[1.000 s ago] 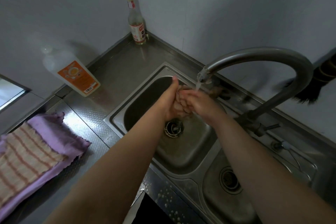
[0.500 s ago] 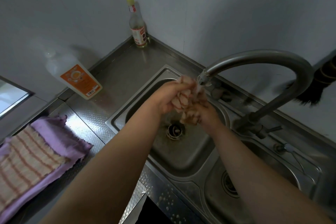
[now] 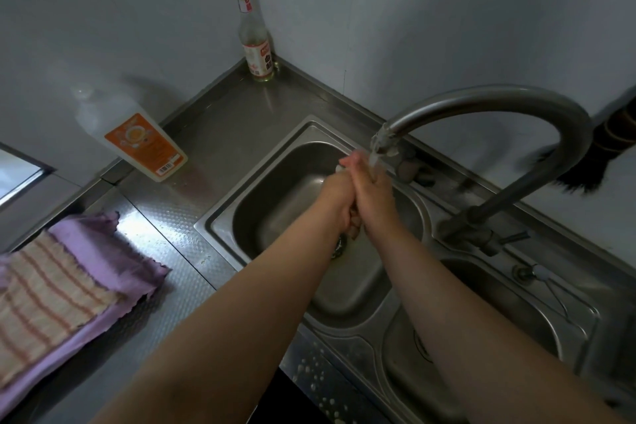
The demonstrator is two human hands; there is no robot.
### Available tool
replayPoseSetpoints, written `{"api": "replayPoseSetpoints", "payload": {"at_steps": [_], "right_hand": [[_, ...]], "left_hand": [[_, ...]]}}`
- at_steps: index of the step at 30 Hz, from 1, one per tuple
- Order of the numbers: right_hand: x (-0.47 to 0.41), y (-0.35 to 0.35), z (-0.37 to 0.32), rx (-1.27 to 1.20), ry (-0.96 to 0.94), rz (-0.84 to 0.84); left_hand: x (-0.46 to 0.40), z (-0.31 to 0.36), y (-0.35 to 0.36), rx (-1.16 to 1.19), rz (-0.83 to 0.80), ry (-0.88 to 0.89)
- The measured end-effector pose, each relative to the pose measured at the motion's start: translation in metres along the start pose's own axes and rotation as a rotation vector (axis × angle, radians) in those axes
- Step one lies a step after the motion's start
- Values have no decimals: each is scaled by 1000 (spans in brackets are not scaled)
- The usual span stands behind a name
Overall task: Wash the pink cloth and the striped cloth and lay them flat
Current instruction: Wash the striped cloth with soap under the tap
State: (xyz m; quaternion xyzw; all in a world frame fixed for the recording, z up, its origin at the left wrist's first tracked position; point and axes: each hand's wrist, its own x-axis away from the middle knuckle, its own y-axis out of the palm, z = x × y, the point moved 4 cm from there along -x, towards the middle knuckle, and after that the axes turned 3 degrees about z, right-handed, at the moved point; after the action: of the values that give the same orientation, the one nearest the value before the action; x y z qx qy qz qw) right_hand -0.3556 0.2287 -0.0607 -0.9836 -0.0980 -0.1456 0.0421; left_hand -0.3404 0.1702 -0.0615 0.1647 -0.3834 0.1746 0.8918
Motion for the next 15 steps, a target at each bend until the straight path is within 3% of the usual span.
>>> {"api": "replayPoseSetpoints", "payload": {"at_steps": [3, 6, 11, 13, 15], "right_hand": [[-6, -7, 4, -311, 224, 171], [-7, -7, 18, -794, 485, 145], [21, 1, 38, -944, 621, 9], [27, -1, 43, -1000, 635, -12], [30, -5, 43, -1062, 617, -47]], "left_hand": [[2, 0, 1, -81, 58, 49], [0, 6, 0, -77, 90, 183], [1, 0, -4, -65, 33, 313], [7, -9, -5, -160, 6, 375], [15, -17, -2, -451, -39, 499]]}}
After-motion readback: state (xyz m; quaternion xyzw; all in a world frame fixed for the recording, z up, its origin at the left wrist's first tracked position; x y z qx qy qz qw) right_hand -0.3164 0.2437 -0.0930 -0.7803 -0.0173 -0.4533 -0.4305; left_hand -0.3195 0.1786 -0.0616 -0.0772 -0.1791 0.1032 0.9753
